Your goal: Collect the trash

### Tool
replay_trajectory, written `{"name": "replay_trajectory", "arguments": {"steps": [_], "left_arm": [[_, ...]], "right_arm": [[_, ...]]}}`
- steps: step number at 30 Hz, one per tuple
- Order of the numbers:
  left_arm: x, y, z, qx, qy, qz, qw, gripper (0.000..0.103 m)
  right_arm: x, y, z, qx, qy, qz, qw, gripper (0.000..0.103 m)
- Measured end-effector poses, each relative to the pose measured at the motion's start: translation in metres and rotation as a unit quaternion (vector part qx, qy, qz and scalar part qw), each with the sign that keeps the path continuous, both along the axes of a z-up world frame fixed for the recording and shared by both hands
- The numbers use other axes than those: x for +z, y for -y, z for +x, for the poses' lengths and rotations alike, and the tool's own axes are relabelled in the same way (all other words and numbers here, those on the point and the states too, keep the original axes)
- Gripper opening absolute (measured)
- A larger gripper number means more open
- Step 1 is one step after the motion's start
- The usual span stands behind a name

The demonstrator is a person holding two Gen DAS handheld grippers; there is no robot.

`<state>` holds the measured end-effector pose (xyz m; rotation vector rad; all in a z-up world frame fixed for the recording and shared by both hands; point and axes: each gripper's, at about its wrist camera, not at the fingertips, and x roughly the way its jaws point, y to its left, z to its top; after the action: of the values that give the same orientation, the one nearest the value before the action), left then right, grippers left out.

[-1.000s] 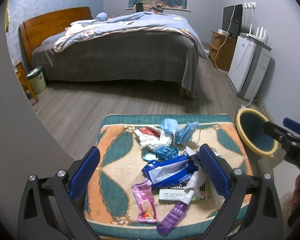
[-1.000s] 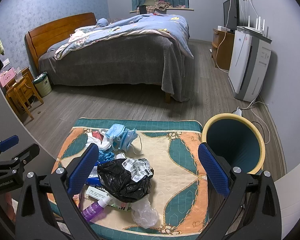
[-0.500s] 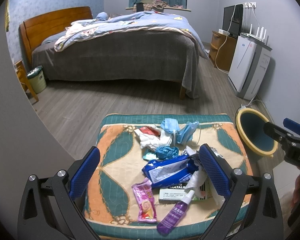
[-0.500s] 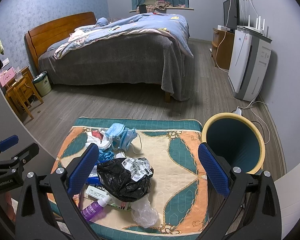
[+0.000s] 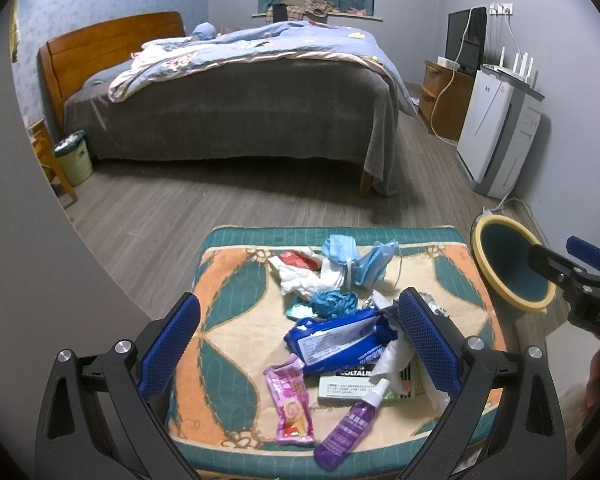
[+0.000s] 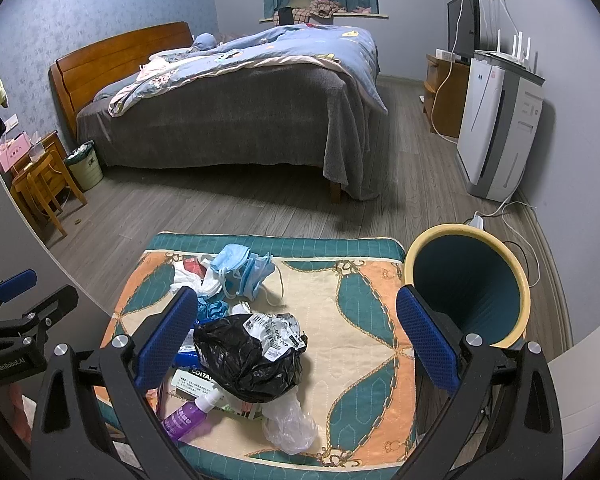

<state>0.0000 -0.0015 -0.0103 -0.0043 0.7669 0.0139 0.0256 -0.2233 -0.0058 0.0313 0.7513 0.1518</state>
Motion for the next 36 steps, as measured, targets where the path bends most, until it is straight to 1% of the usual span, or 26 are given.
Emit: {"name": "replay_trajectory", "arguments": {"steps": [6, 9, 12, 14, 17, 18, 20, 24, 25, 27, 28, 29, 30, 31, 32, 35, 36], "left_arm": [[-0.007, 0.000, 0.000, 0.001, -0.004, -0.002, 1.0000, 0.098], [-0.011, -0.001, 0.000, 0.003, -0.007, -0.003, 1.0000, 0.098], [-0.016, -0.006, 0.003, 0.004, -0.007, -0.016, 0.9998, 0.098], [-0.013, -0.009, 0.008, 0.008, -0.005, -0.019, 0.9998, 0.098], [-0.015, -0.015, 0.016, 0.008, -0.008, -0.031, 0.9995, 0.098], [-0.018, -0.016, 0.019, 0.014, -0.012, -0.022, 0.9996, 0.098], [-0.020, -0.020, 0.026, 0.018, -0.020, -0.020, 0.9994, 0.098], [-0.027, -0.030, 0.037, 0.032, -0.027, -0.028, 0.9988, 0.098], [-0.031, -0.032, 0.041, 0.034, -0.031, -0.028, 0.9985, 0.098], [-0.038, -0.036, 0.044, 0.038, -0.039, -0.032, 0.9980, 0.098], [-0.040, -0.038, 0.045, 0.040, -0.042, -0.031, 0.9979, 0.098], [-0.044, -0.039, 0.046, 0.042, -0.046, -0.032, 0.9976, 0.098], [-0.048, -0.038, 0.045, 0.043, -0.049, -0.032, 0.9974, 0.098], [-0.053, -0.038, 0.045, 0.043, -0.056, -0.034, 0.9969, 0.097], [-0.059, -0.037, 0.044, 0.042, -0.062, -0.037, 0.9965, 0.097], [-0.078, -0.035, 0.042, 0.039, -0.087, -0.050, 0.9942, 0.096], [-0.083, -0.035, 0.041, 0.040, -0.091, -0.053, 0.9936, 0.096]], "right_arm": [[-0.002, -0.001, 0.003, -0.002, -0.008, 0.002, 1.000, 0.098], [-0.006, 0.000, 0.006, -0.001, -0.020, 0.003, 1.000, 0.098], [-0.014, -0.001, 0.011, 0.002, -0.032, 0.005, 0.999, 0.098], [-0.020, -0.004, 0.015, 0.010, -0.041, 0.004, 0.999, 0.098], [-0.038, -0.018, 0.022, 0.029, -0.070, -0.010, 0.997, 0.098], [-0.044, -0.023, 0.023, 0.038, -0.080, -0.012, 0.996, 0.098], [-0.057, -0.038, 0.023, 0.070, -0.097, -0.011, 0.993, 0.098], [-0.075, -0.067, 0.022, 0.108, -0.105, -0.027, 0.988, 0.097], [-0.081, -0.073, 0.023, 0.116, -0.111, -0.027, 0.987, 0.094], [-0.094, -0.078, 0.026, 0.116, -0.129, -0.031, 0.984, 0.086], [-0.101, -0.080, 0.028, 0.114, -0.138, -0.036, 0.983, 0.077], [-0.107, -0.081, 0.029, 0.110, -0.146, -0.047, 0.982, 0.065], [-0.113, -0.082, 0.030, 0.106, -0.151, -0.060, 0.981, 0.059], [-0.115, -0.079, 0.031, 0.104, -0.154, -0.065, 0.980, 0.048], [-0.116, -0.078, 0.033, 0.100, -0.156, -0.066, 0.980, 0.035], [-0.113, -0.071, 0.034, 0.086, -0.150, -0.057, 0.983, 0.018], [-0.110, -0.068, 0.034, 0.081, -0.147, -0.051, 0.984, 0.017]]}}
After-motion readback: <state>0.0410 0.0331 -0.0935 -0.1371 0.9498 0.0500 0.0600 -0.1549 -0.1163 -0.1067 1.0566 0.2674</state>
